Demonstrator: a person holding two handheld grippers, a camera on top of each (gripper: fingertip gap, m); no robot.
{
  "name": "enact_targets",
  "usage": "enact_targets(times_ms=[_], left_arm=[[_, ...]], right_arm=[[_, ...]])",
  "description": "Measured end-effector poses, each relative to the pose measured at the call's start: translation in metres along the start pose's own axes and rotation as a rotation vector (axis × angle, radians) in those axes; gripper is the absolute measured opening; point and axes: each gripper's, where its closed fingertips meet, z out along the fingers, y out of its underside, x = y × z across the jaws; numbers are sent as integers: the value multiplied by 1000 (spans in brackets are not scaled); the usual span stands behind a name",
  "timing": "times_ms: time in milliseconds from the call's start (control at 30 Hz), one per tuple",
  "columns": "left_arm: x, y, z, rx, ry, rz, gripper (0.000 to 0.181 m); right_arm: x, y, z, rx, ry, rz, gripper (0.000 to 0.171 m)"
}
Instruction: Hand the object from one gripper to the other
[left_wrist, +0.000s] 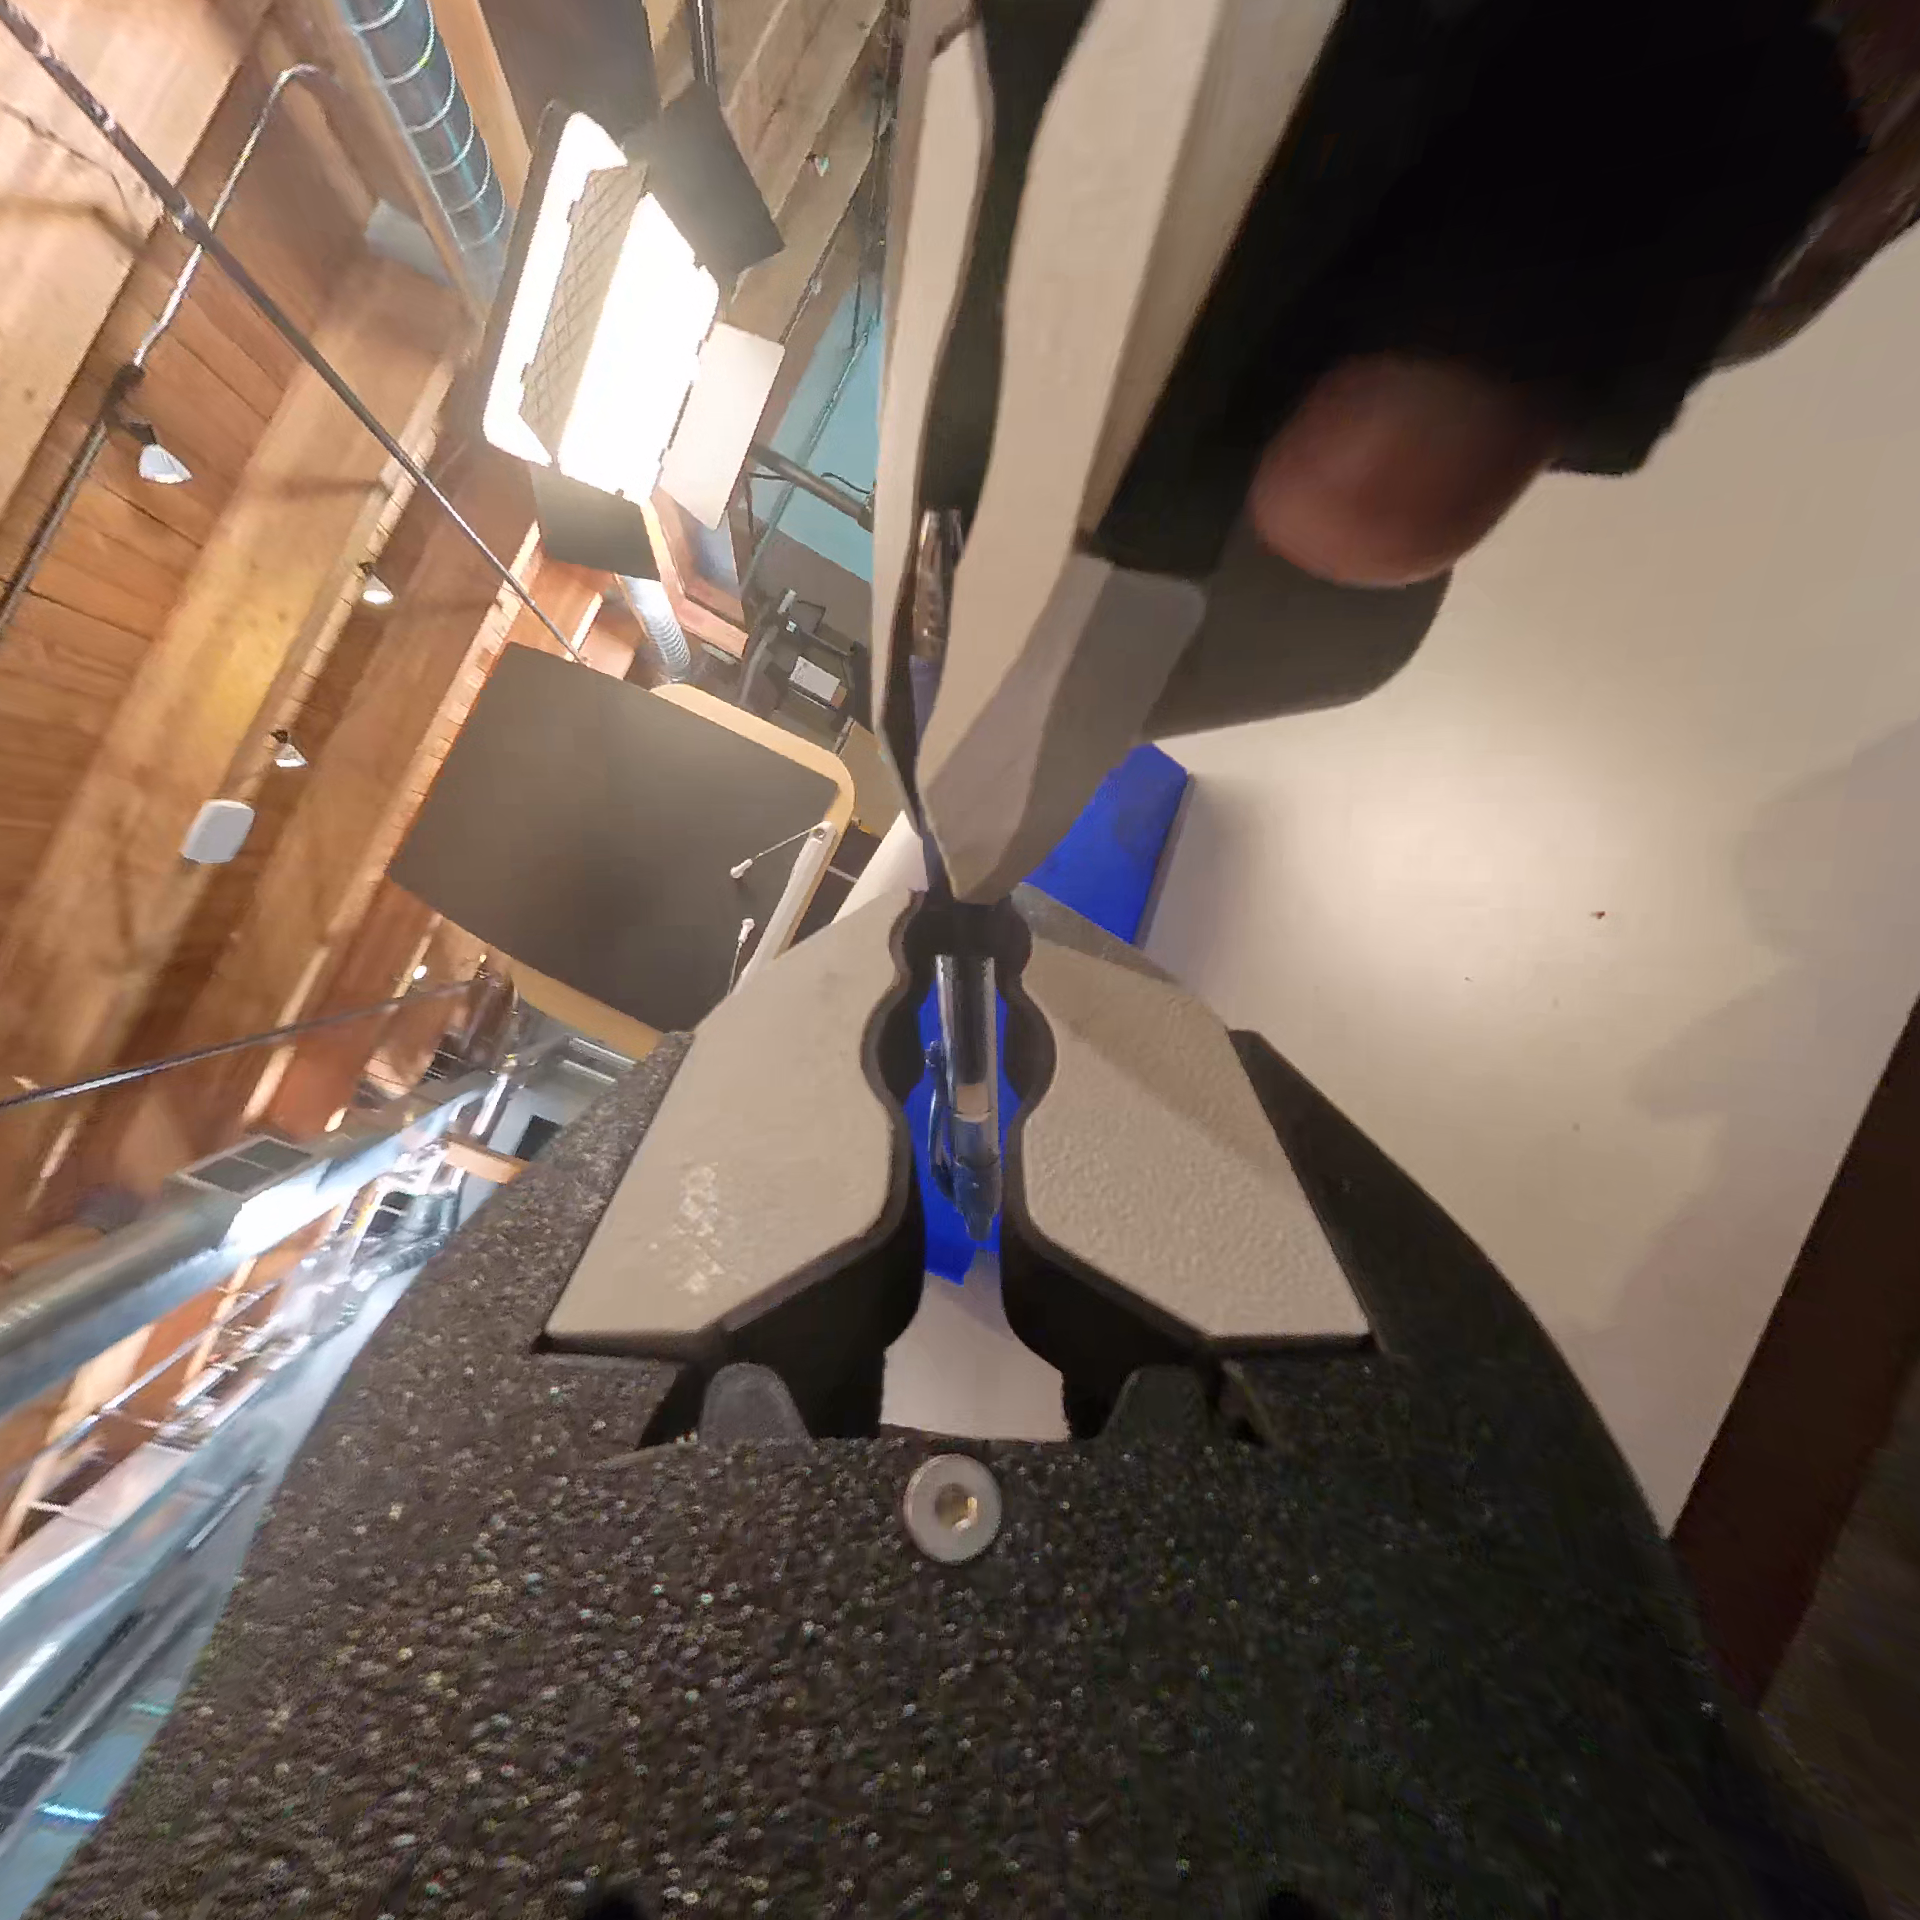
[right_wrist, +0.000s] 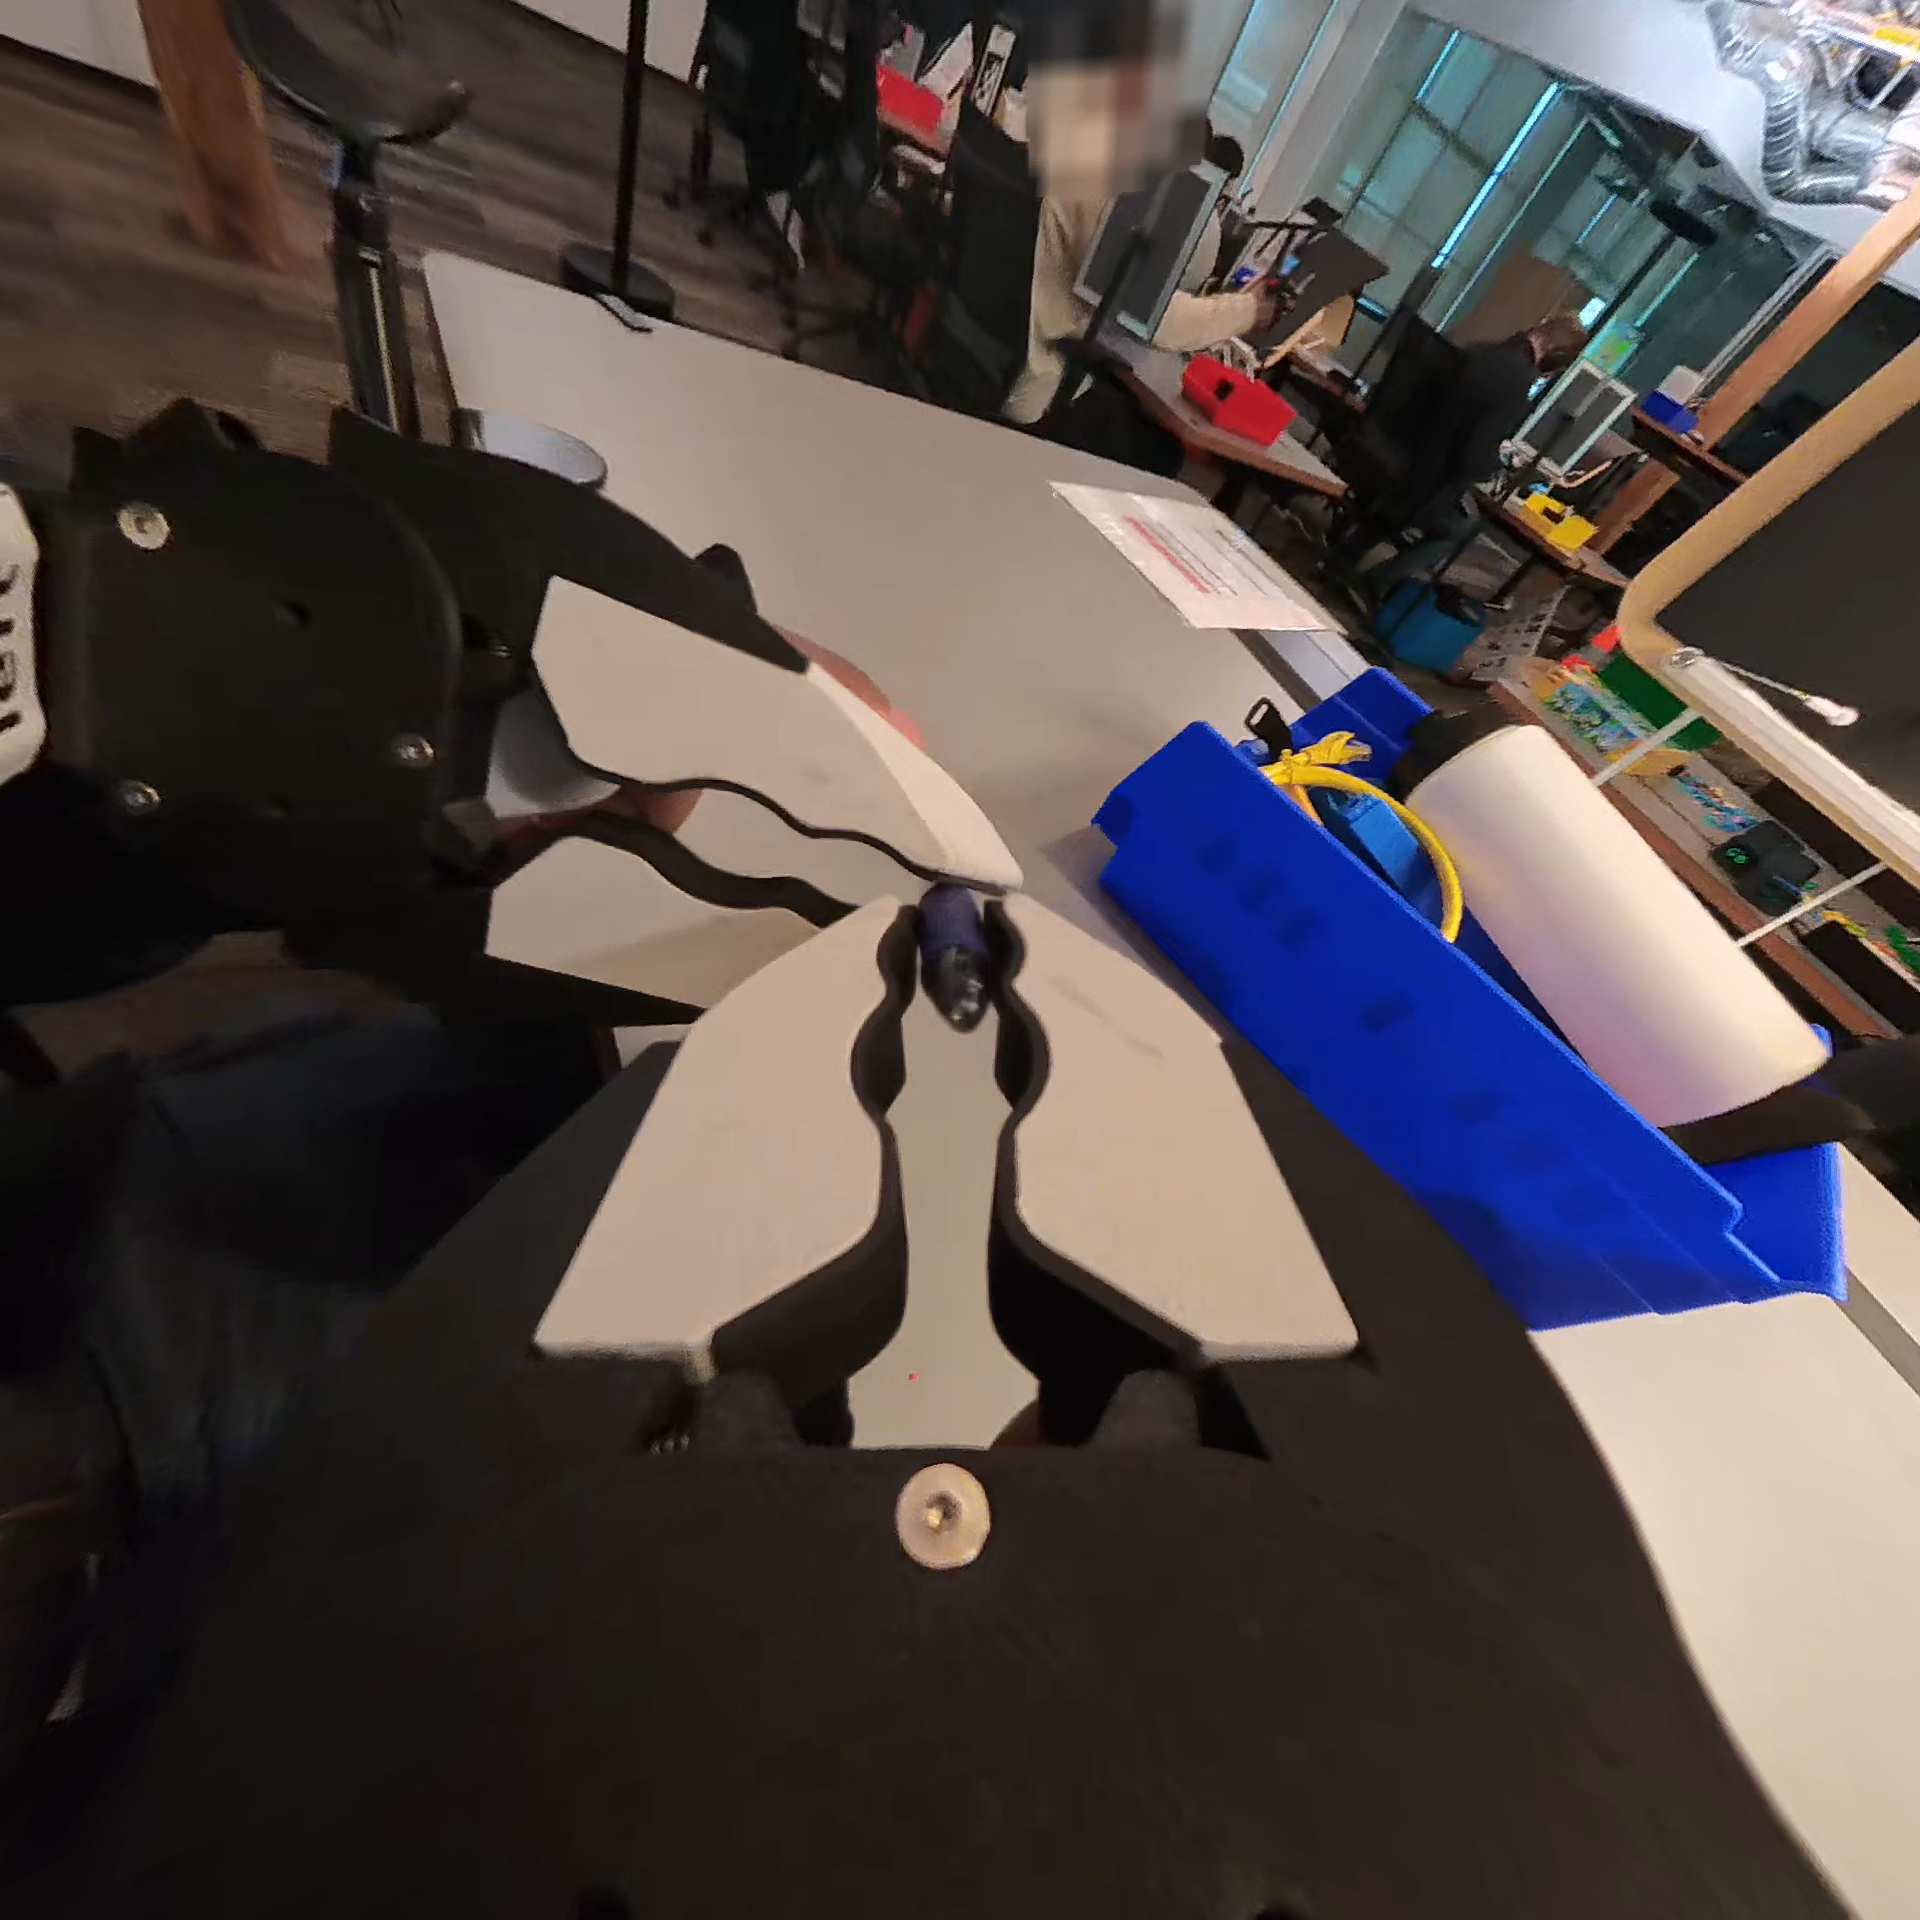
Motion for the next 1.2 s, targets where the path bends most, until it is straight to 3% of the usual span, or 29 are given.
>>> enact_targets(times_ms=[67, 167, 333, 467, 567, 767, 1200], left_arm=[[1, 1, 0, 7, 10, -4, 11], [0, -2, -2, 60, 73, -192, 22], [-14, -8, -6, 184, 232, -738, 57], [-25, -2, -10, 292, 365, -1122, 67], [-14, -8, -20, 381, 563, -1235, 62], [0, -32, -38, 548, 767, -1277, 47], [10, -50, -44, 590, 982, -1496, 21]], right_arm=[[0, 1, 1, 0, -16, 6, 12], [5, -2, -1, 46, -10, -4, 12], [15, -10, -14, 167, -33, 6, 12], [13, -14, -27, 253, -156, 72, 12], [8, -18, -40, 329, -292, 152, 12], [0, -18, -47, 395, -457, 262, 11], [-13, -11, -44, 392, -523, 191, 11]])
